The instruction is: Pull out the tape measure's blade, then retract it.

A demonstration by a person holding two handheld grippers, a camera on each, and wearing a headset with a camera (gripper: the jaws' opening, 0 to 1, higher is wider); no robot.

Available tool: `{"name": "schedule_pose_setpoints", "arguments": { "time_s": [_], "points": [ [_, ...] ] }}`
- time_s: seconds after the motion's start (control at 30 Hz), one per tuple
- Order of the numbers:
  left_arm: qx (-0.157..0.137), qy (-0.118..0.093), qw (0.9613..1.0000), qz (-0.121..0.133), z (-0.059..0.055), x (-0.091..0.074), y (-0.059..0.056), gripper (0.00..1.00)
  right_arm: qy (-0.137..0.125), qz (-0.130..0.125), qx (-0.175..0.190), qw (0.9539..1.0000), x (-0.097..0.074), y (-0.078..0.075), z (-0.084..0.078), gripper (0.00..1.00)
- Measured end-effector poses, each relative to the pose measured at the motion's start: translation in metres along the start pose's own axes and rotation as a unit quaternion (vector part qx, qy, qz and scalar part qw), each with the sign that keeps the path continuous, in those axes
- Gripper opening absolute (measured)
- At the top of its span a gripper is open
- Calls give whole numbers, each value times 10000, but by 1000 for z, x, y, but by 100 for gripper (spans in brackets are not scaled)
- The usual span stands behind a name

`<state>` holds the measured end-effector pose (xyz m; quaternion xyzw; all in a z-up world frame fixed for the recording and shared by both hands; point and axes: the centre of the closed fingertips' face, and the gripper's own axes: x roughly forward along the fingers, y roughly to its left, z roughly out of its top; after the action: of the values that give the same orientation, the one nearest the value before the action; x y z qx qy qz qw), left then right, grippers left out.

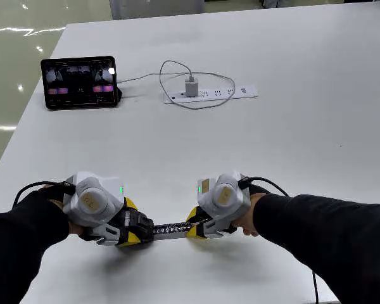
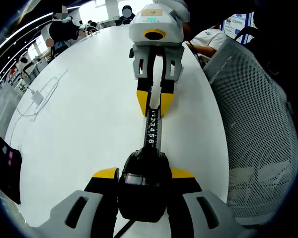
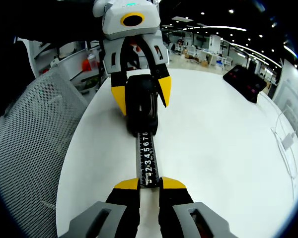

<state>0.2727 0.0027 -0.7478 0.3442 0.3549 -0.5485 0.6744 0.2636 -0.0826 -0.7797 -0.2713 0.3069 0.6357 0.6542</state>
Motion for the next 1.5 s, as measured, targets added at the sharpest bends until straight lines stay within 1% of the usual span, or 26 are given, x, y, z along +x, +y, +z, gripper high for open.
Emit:
{"name": "schedule_pose_setpoints", "arguments": {
  "time_s": [0.07, 0.23, 0.43, 0.53, 0.73, 1.1, 1.33, 1.5],
  "points": [
    [56, 55, 10000, -10, -1, 0, 0, 32, -2, 7, 0, 10000, -1, 0, -1, 10],
    [72, 123, 9999, -10, -1, 0, 0, 32, 31, 15, -6, 10000, -4, 0, -4, 10],
    [62, 125, 9999, -28, -2, 0, 0, 32, 63, 0, 18, 10000, -10, -1, -11, 10],
    [83, 162, 9998, -18, -1, 1, 0, 32, 82, -28, 40, 10000, -12, -2, -13, 10],
    [79, 112, 9999, 25, -1, 0, -1, 32, 72, -52, 113, 9999, -16, -3, -17, 10],
    [87, 88, 9999, 58, -1, 1, 0, 32, 106, -78, 152, 9998, -22, -5, -25, 10],
    [0, 69, 9999, 82, 0, 0, 1, 32, 113, -71, 176, 9998, -24, -6, -28, 10],
    [9, 63, 9999, 117, 0, 0, 1, 32, 115, -69, 199, 9997, -26, -6, -30, 10]
  ]
}}
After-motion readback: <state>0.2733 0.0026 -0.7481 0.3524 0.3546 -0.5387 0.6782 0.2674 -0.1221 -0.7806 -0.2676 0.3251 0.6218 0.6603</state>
